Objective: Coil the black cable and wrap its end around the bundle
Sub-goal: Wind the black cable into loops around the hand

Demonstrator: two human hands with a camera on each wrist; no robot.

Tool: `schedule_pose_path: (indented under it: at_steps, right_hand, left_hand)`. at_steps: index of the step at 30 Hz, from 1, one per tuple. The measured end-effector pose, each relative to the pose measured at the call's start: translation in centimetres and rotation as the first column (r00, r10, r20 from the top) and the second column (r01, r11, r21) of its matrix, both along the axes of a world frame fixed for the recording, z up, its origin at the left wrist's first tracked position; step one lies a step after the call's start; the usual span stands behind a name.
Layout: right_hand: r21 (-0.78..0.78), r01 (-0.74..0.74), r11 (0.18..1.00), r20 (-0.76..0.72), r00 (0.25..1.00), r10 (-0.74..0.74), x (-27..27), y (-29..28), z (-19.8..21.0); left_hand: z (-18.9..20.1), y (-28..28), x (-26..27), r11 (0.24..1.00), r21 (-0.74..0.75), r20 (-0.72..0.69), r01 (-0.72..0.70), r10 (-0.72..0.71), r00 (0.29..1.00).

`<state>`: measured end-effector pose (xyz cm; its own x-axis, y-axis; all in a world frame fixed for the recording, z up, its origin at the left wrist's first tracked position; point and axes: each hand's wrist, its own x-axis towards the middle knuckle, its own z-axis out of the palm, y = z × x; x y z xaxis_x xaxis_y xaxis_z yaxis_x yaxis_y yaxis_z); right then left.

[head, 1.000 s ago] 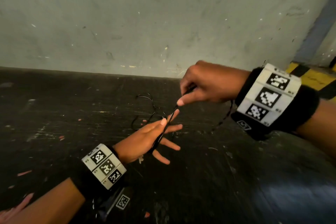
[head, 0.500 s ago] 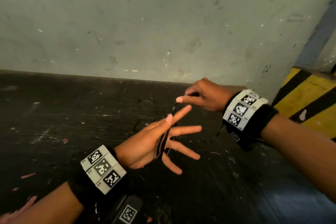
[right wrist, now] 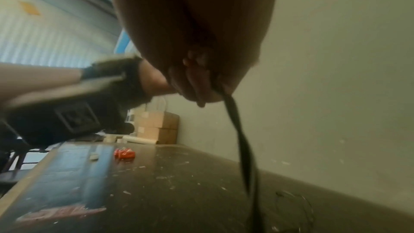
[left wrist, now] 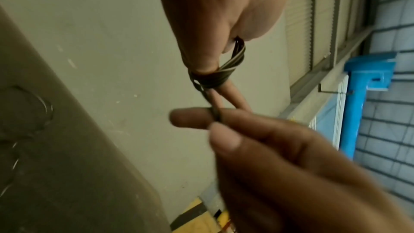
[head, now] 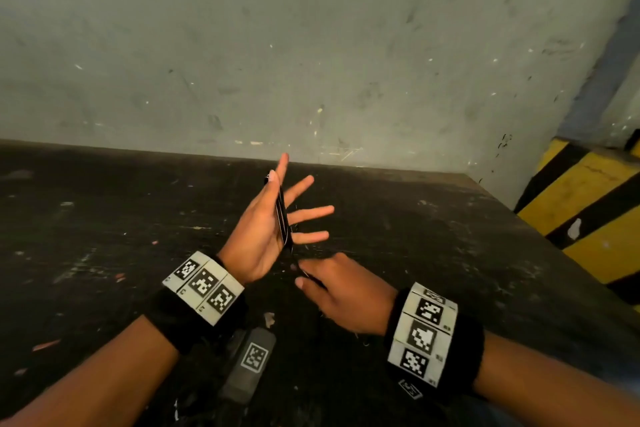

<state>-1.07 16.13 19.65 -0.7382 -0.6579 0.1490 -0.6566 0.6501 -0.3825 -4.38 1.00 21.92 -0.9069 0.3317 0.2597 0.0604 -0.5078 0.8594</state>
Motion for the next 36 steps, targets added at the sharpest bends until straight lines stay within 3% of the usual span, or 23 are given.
schedule_pose_path:
  at_steps: [3,6,8,11,14,20,23,27,31,34,36]
  right_hand:
    - [0.066,-0.045,0.997,-0.005,0.999,0.045,1.0,0.1,2.1]
    - [0.226,-0.107,0.968,-0.001,0.994,0.11,1.6,0.3,4.9]
    - [0.337,-0.122,0.934,0.001,0.992,0.13,1.7,0.2,6.6]
    - [0.398,-0.091,0.913,-0.057,0.991,0.123,1.0,0.7,9.8]
    - [0.401,-0.056,0.914,-0.157,0.979,0.129,-0.6,2.1,13.5]
    - [0.295,-0.04,0.955,-0.281,0.951,0.127,-3.7,3.2,15.4]
    - [0.218,-0.026,0.976,-0.287,0.954,0.089,-5.1,3.8,14.1]
    - [0.043,-0.015,0.999,-0.181,0.983,0.023,-6.5,4.5,9.7]
    - [-0.174,0.036,0.984,-0.114,0.992,-0.057,-6.4,4.4,4.3]
    - [-0.127,0.07,0.99,-0.072,0.994,-0.079,-5.4,3.5,0.8]
    - [-0.051,0.064,0.997,-0.06,0.996,-0.067,-4.4,2.6,-0.6]
  left_hand:
    - [-0.7,0.2,-0.1,0.976,-0.203,-0.073,-0.074,0.061,0.996]
    - [-1.8,0.5,0.0,0.864,-0.474,-0.231,-0.17,0.064,0.971]
    - [-2.9,0.6,0.1,0.801,-0.573,-0.276,-0.173,0.011,0.961]
    - [-4.3,0.6,0.4,0.762,-0.648,-0.108,0.009,-0.104,0.989]
    - [-4.0,0.5,1.5,0.722,-0.663,0.042,0.197,-0.227,0.973]
    - [-1.9,1.0,3.3,0.699,-0.638,0.065,0.323,-0.368,0.927]
    - [-1.4,1.0,3.9,0.74,-0.571,0.045,0.356,-0.405,0.913]
    - [-0.9,0.8,4.0,0.819,-0.398,0.037,0.412,-0.435,0.9]
    - [0.5,0.4,3.0,0.92,-0.098,0.021,0.38,-0.38,0.925]
    - [2.0,0.1,1.5,0.952,0.063,0.011,0.299,-0.3,0.954]
    - [2.5,0.0,0.5,0.974,0.071,0.025,0.214,-0.216,0.976]
